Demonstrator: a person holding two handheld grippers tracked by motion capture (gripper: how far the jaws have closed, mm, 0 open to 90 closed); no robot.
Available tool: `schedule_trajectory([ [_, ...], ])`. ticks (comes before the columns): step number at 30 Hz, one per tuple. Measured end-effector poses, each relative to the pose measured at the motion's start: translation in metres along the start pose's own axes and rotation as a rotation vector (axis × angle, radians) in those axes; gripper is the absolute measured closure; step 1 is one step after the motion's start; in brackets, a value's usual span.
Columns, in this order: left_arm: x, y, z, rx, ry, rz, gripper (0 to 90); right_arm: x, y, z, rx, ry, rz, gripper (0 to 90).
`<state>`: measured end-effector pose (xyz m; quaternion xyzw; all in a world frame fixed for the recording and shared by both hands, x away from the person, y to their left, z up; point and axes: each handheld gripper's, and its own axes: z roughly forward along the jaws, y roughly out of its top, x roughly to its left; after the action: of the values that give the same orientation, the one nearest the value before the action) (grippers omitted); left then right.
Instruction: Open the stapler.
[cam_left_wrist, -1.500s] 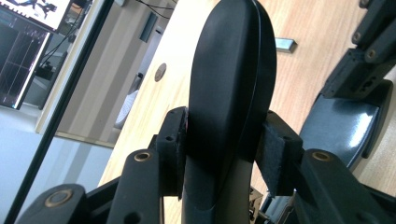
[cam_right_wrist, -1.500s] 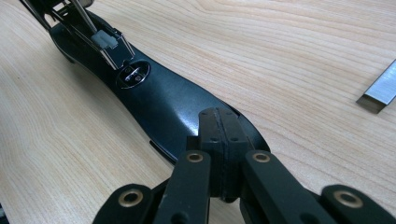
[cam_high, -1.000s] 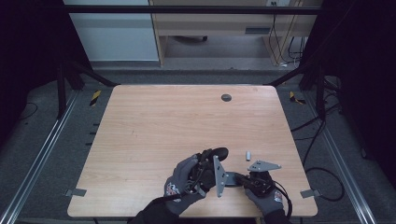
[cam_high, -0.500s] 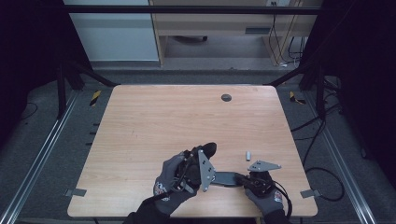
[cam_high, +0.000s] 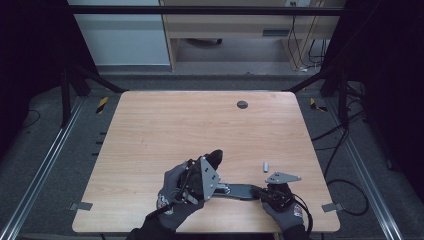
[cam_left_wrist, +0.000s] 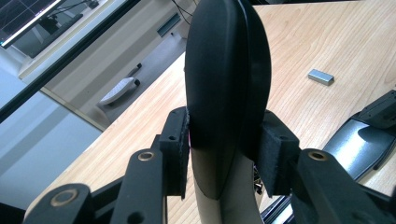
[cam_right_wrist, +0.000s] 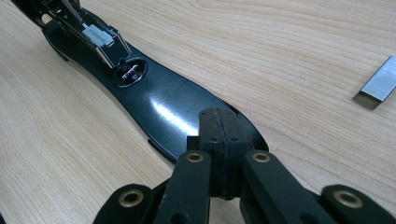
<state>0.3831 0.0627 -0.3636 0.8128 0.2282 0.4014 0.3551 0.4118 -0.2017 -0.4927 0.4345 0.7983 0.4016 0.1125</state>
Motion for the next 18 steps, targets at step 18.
schedule_trajectory([
  [18, 0.013, -0.007, -0.008, -0.01, 0.004, -0.069, 59.2, 0.0, 0.0, 0.0, 0.001, 0.002, 0.0, 90.0],
])
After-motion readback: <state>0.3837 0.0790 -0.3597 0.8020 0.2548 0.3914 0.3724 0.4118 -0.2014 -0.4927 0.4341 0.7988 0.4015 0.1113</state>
